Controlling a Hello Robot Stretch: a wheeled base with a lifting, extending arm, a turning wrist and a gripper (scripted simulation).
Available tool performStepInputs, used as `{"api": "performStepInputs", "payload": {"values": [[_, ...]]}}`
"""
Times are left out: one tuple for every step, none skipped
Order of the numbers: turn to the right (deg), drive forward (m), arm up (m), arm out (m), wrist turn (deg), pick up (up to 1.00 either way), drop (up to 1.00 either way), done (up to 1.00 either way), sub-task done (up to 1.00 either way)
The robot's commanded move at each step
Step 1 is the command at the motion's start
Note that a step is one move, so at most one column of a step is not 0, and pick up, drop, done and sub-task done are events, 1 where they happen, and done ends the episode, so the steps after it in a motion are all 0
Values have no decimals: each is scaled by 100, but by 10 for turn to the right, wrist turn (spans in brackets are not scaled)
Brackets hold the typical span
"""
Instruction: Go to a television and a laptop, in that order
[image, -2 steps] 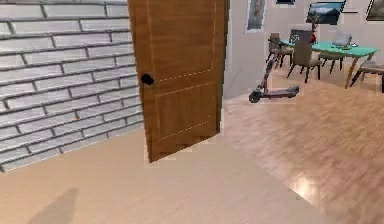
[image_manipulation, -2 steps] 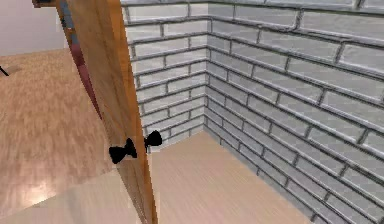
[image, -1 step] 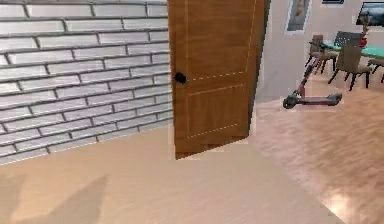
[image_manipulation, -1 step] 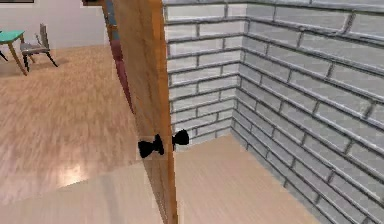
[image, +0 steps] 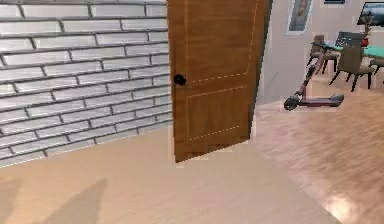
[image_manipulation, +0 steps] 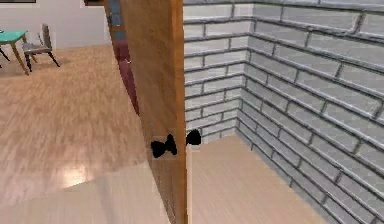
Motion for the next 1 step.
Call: {"api": "performStepInputs", "payload": {"values": [[240,0,0,0,0,0,0,0,0]]}}
